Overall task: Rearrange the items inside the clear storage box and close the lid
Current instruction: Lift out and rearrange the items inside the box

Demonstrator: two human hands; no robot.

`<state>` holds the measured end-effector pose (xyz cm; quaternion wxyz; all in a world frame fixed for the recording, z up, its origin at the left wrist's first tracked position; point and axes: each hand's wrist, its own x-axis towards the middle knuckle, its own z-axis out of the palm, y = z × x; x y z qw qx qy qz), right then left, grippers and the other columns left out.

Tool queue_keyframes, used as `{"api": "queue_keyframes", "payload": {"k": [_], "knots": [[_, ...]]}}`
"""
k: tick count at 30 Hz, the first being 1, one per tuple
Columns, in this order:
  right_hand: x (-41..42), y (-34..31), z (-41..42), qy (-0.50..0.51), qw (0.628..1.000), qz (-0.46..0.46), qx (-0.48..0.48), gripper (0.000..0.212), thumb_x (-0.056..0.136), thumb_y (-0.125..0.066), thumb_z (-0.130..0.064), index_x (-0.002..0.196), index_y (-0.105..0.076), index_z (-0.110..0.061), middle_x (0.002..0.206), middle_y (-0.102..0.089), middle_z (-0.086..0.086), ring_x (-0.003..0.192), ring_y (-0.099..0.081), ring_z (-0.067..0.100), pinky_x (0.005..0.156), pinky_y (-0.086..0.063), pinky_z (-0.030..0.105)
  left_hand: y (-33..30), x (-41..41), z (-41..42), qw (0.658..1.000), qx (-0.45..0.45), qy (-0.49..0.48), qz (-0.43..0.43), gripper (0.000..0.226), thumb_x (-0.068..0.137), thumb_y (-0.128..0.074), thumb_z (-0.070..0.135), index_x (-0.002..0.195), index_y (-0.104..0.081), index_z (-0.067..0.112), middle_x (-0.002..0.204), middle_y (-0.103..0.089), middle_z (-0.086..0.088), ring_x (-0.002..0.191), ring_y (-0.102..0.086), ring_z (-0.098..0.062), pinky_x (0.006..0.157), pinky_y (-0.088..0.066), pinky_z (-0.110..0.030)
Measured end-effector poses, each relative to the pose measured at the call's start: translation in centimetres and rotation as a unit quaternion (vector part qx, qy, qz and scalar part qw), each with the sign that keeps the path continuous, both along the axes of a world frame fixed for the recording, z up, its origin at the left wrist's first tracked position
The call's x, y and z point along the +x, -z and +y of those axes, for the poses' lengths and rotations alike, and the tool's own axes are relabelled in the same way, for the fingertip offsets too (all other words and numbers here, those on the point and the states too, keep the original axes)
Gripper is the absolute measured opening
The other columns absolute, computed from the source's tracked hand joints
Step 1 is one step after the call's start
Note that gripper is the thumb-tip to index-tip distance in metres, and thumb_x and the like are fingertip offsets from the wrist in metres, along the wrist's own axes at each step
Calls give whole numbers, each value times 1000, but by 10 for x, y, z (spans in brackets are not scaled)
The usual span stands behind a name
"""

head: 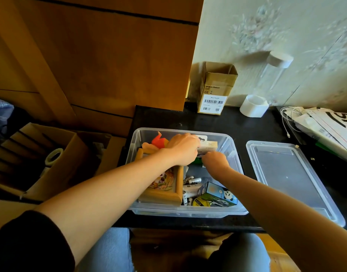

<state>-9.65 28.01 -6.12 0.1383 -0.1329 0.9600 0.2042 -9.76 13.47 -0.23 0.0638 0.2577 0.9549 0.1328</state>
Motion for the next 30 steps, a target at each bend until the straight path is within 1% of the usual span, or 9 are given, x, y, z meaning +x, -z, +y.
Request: {"api": "queue_keyframes", "payload": {"k": [6, 9, 12, 15, 17, 20, 23, 26, 30], "knots": [[1, -1, -1, 10, 1000, 4, -14, 28, 91, -56, -11, 118, -60, -6, 113, -64, 9, 101, -63, 24, 82, -52, 31, 2, -3, -8, 998, 48, -1, -49, 32, 96, -41, 17, 115, -67, 19, 144, -47, 2, 125, -44, -23, 102, -40, -38], [1, -6, 0, 11, 998, -1, -55, 26, 91, -55, -9, 117, -60, -7, 111, -64, 10, 99, -62, 24, 82, -51, 31, 4, -4, -8, 998, 51, 7, -45, 32, 96, -41, 16, 110, -69, 17, 144, -46, 5, 125, -43, -22, 100, -39, -36], [3, -7, 2, -12, 988, -52, -146, 21, 90, -59, -21, 108, -66, -13, 104, -66, 6, 93, -61, 20, 85, -52, 32, 6, -6, -8, 997, 65, 6, -41, 31, 95, -41, 17, 107, -70, 17, 143, -48, 7, 124, -44, -20, 97, -39, -34], [10, -8, 0, -46, 974, -111, -190, 24, 84, -66, -27, 109, -67, -23, 107, -66, 0, 99, -60, 18, 89, -48, 31, 7, -5, -8, 997, 74, 2, -39, 31, 95, -42, 17, 109, -70, 16, 142, -49, 6, 123, -45, -21, 98, -39, -34], [13, -8, -7, -62, 975, -125, -175, 22, 83, -67, -27, 105, -68, -24, 105, -67, 0, 98, -60, 19, 85, -49, 30, 8, -3, -7, 997, 72, -5, -36, 31, 95, -42, 17, 110, -70, 16, 142, -49, 5, 123, -45, -21, 98, -39, -34], [13, -9, -14, -68, 978, -138, -143, 20, 86, -58, -22, 102, -67, -16, 102, -66, 6, 95, -60, 25, 84, -52, 36, 8, -3, -6, 997, 73, -12, -37, 31, 95, -42, 16, 109, -70, 15, 143, -48, 4, 125, -44, -21, 99, -38, -34], [13, -11, -12, -70, 982, -139, -104, 19, 89, -54, -18, 100, -66, -10, 102, -65, 9, 94, -60, 26, 82, -50, 33, 8, -3, -6, 996, 77, -13, -38, 31, 95, -43, 16, 108, -70, 14, 143, -48, 4, 125, -44, -21, 100, -38, -34], [12, -11, -2, -56, 991, -108, -62, 19, 91, -55, -15, 105, -63, -6, 104, -64, 10, 96, -61, 24, 86, -52, 33, 9, -3, -6, 996, 76, -13, -34, 32, 94, -42, 15, 108, -71, 16, 141, -50, 4, 121, -47, -21, 96, -41, -33], [13, -8, 5, -10, 997, -59, -41, 25, 93, -52, -13, 116, -58, -5, 111, -63, 11, 100, -61, 24, 84, -49, 31, 10, -2, -6, 997, 71, -17, -29, 31, 93, -43, 16, 108, -70, 18, 136, -54, 1, 116, -49, -22, 93, -45, -34]]}}
